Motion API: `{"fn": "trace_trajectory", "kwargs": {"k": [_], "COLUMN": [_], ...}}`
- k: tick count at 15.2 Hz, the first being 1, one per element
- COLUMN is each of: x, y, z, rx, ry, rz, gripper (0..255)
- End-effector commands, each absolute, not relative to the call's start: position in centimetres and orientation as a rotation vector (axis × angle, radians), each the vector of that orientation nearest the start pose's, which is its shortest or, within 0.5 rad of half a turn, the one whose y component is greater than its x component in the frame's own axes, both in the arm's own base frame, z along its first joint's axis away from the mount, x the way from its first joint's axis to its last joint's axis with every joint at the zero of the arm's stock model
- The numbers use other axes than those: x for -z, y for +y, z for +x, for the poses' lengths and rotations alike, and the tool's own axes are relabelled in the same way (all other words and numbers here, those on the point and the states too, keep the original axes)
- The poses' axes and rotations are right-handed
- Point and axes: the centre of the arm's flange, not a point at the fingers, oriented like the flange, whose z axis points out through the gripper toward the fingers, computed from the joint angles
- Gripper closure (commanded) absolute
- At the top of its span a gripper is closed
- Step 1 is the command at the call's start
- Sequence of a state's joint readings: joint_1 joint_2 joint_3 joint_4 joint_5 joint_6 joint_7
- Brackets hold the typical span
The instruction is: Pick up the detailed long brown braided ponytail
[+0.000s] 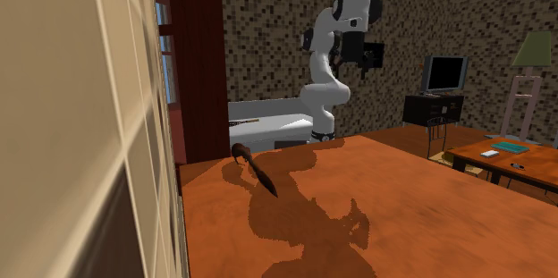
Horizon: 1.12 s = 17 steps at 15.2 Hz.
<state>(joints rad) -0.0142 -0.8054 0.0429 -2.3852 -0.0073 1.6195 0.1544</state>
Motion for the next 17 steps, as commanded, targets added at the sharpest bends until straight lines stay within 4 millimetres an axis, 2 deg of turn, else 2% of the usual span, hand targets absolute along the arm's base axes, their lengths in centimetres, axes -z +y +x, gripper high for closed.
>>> {"fn": "trace_trajectory", "kwargs": {"k": [1,17], "x": [-58.7,-49.3], "y": [1.2,-15.2], "z": [30.6,40.8], "rx": [0.067,-0.213], "ry": [0.219,-0.242], "rz": [-3.168,-3.220], "gripper": [0,0]}}
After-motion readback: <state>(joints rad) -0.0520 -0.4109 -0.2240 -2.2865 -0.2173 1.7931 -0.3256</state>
